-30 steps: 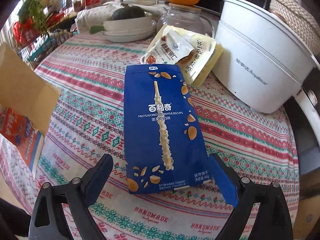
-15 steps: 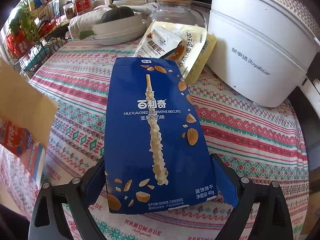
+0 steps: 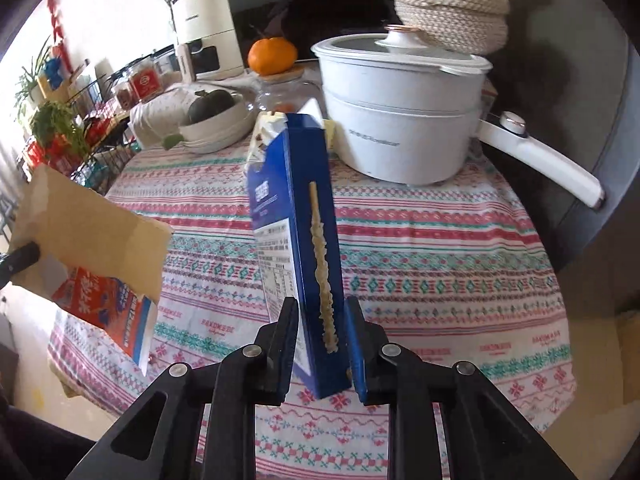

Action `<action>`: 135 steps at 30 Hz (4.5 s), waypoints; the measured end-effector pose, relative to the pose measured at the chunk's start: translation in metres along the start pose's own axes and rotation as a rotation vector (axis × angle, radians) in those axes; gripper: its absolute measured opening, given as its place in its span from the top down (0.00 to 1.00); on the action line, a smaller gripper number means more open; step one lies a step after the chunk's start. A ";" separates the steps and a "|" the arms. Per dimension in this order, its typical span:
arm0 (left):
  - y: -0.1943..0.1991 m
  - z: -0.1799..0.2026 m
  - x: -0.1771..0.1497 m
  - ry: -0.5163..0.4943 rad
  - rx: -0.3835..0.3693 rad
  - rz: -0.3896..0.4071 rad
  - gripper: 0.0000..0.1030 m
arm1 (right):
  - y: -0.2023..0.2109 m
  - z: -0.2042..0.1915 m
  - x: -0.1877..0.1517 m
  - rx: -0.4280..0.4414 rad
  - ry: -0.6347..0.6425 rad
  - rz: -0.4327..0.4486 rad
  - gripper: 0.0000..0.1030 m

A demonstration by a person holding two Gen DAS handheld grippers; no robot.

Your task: Collect trash

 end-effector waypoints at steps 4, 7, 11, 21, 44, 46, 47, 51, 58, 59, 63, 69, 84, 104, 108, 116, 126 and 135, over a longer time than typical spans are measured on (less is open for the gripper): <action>0.000 0.012 -0.004 -0.012 -0.018 -0.007 0.98 | 0.006 0.021 -0.023 0.008 -0.081 -0.020 0.76; -0.004 0.018 -0.007 -0.027 -0.020 -0.018 0.98 | 0.003 0.031 -0.035 0.023 -0.115 -0.050 0.72; -0.009 0.019 -0.009 -0.029 -0.014 -0.031 0.98 | -0.007 0.038 -0.037 -0.010 -0.139 -0.070 0.14; -0.024 0.010 -0.009 -0.018 0.016 -0.063 0.98 | -0.070 0.020 -0.019 -0.073 -0.049 -0.103 0.02; -0.032 0.006 -0.009 -0.006 0.023 -0.084 0.98 | -0.106 0.061 -0.010 -0.137 -0.065 -0.106 0.53; -0.032 0.007 -0.010 -0.008 0.021 -0.085 0.98 | -0.099 0.062 -0.008 -0.129 -0.065 -0.080 0.62; -0.031 0.008 -0.010 -0.009 0.020 -0.085 0.98 | -0.095 0.063 -0.006 -0.126 -0.064 -0.069 0.62; -0.031 0.009 -0.011 -0.013 0.019 -0.086 0.98 | -0.088 0.065 -0.003 -0.181 -0.021 -0.046 0.54; -0.033 0.006 -0.010 -0.010 0.027 -0.088 0.98 | -0.084 0.057 0.021 -0.271 0.054 0.051 0.40; -0.033 0.006 -0.010 -0.010 0.028 -0.089 0.98 | -0.084 0.055 0.024 -0.285 0.076 0.067 0.40; -0.035 0.005 -0.009 -0.010 0.030 -0.091 0.98 | -0.086 0.044 0.036 -0.287 0.108 0.092 0.38; -0.037 0.005 -0.010 -0.009 0.032 -0.095 0.98 | -0.077 0.028 0.050 -0.457 0.292 0.170 0.18; -0.036 0.000 -0.011 0.001 0.034 -0.095 0.98 | -0.084 -0.034 0.039 -0.355 0.610 0.151 0.66; -0.005 0.030 0.000 0.030 -0.085 -0.017 0.98 | 0.046 -0.012 0.016 -0.108 0.188 0.158 0.73; 0.003 0.052 -0.001 0.014 -0.139 -0.010 0.98 | 0.091 -0.001 -0.007 -0.128 0.159 0.163 0.73; 0.023 0.140 -0.020 -0.124 -0.283 -0.022 0.98 | 0.167 0.049 -0.088 -0.196 -0.017 0.112 0.73; 0.021 0.262 -0.085 -0.352 -0.411 -0.118 0.98 | 0.204 0.116 -0.190 -0.278 -0.188 0.023 0.73; -0.015 0.326 -0.139 -0.417 -0.468 -0.213 0.95 | 0.202 0.147 -0.244 -0.295 -0.239 -0.090 0.73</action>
Point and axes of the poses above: each gripper's, at about its wrist camera, not at the fingertips, and y roughly against the way its jaws point, z to its right, x to its top, the point moved 9 cm from there along -y, roughly the way its jaws point, and after that the axes turned 4 degrees about z, right-handed, at the moved point
